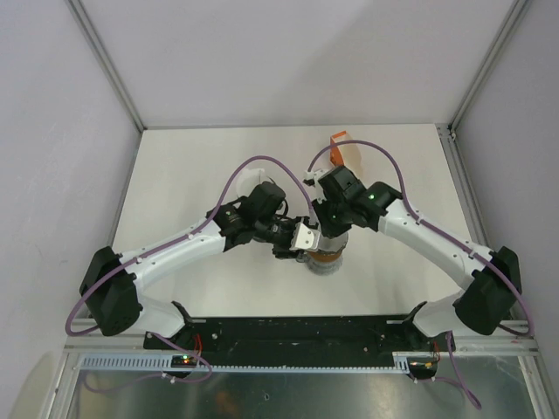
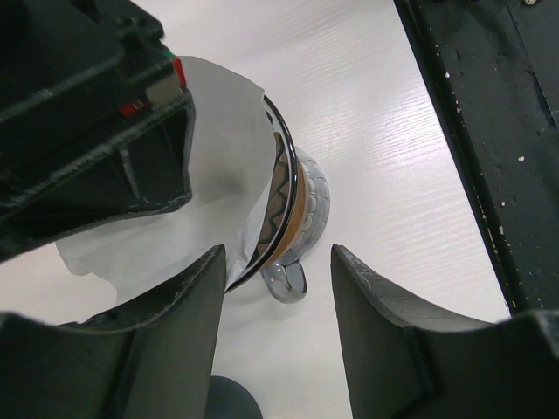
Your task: Place the coffee filter in the dripper
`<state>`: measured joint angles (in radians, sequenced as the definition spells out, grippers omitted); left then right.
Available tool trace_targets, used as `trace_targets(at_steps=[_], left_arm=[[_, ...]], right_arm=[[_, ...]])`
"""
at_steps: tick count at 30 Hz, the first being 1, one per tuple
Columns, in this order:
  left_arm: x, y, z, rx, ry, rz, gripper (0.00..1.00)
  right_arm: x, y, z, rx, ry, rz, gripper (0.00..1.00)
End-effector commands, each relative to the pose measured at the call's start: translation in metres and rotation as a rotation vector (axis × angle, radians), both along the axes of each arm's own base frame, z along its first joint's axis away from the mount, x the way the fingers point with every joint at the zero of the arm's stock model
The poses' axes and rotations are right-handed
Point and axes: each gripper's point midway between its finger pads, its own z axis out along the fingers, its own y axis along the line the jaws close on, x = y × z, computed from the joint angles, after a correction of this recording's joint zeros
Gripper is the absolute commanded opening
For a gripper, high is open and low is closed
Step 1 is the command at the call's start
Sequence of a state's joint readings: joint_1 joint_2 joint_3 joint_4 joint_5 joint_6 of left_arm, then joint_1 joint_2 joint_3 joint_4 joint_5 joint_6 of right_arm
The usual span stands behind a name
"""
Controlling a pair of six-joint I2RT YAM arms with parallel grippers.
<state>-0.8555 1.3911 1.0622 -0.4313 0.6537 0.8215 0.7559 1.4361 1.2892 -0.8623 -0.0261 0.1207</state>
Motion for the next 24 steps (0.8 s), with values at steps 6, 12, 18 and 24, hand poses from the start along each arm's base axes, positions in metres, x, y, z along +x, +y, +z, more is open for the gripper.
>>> trace_targets(at_steps=[6,12,18,24], left_arm=[[0.003,-0.005,0.005,-0.012,-0.013,-0.001,0.56],[0.003,-0.006,0.007,-0.015,-0.006,0.006,0.56],[0.005,-0.008,0.007,-0.015,-0.003,0.009,0.56],[0.006,-0.009,0.009,-0.017,-0.001,0.015,0.56]], right_arm=[[0.02,-0.015,0.058,0.12,-0.232,-0.107,0.3],[0.03,-0.044,0.057,0.115,-0.276,-0.245,0.43],[0.028,-0.051,0.031,0.089,-0.219,-0.261,0.48],[0.027,-0.05,0.012,0.11,-0.171,-0.256,0.45]])
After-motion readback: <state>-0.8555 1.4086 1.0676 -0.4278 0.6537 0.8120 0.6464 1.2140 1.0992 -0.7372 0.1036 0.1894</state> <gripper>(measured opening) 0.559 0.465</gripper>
